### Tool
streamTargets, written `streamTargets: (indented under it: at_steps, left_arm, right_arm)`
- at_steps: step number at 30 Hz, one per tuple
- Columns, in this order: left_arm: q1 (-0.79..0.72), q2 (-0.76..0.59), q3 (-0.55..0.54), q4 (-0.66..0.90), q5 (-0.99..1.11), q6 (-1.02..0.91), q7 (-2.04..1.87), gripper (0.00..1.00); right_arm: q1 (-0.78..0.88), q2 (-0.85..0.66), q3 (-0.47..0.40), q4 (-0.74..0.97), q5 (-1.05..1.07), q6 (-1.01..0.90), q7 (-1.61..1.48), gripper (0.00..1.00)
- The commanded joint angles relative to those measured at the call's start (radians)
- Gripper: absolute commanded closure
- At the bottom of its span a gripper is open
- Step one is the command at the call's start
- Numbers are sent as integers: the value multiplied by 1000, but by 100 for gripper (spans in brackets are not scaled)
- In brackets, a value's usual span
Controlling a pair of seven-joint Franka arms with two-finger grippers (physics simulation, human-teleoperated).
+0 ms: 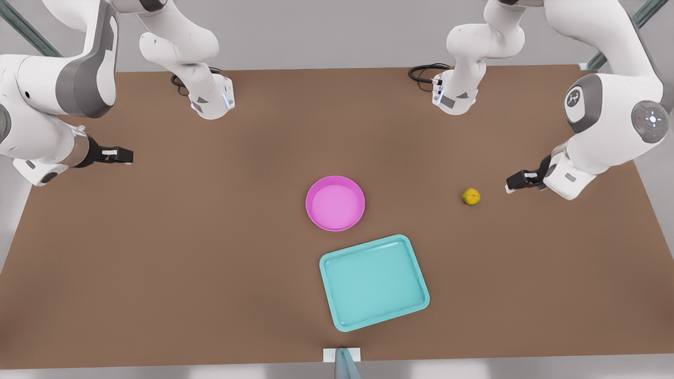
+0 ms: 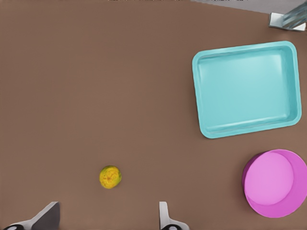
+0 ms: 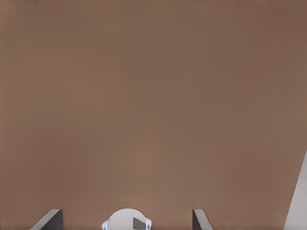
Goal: Place the orange on the plate with the left arm and the plate on the tray with the right arm
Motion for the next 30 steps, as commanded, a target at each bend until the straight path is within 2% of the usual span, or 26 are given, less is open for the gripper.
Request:
streamTargets:
  at_steps: [1, 2, 3, 4, 8, 16, 30]
  left_arm:
    - [3, -1, -1, -1, 18, 35, 26, 0]
    - [3, 5, -2, -8, 11, 11, 29, 0]
    - [-32, 25, -2, -221, 0, 94, 30, 0]
    - [-52, 40, -13, -456, 0, 402, 29, 0]
    - [-52, 117, -16, -659, 4, 736, 152, 0]
    - [-52, 151, 39, -729, 11, 764, 155, 0]
    - [-47, 232, 85, -735, 14, 790, 168, 0]
  right_arm:
    - [0, 2, 0, -3, 1, 4, -8, 0]
    - [0, 2, 0, -3, 1, 4, -8, 0]
    - [0, 2, 0, -5, 1, 4, -8, 0]
    - [0, 4, 0, -3, 2, 4, -8, 0]
    - [-1, 5, 0, -5, 5, 4, -7, 0]
    - [-1, 17, 0, -5, 11, 6, -7, 0]
    - [-3, 28, 0, -6, 11, -2, -7, 0]
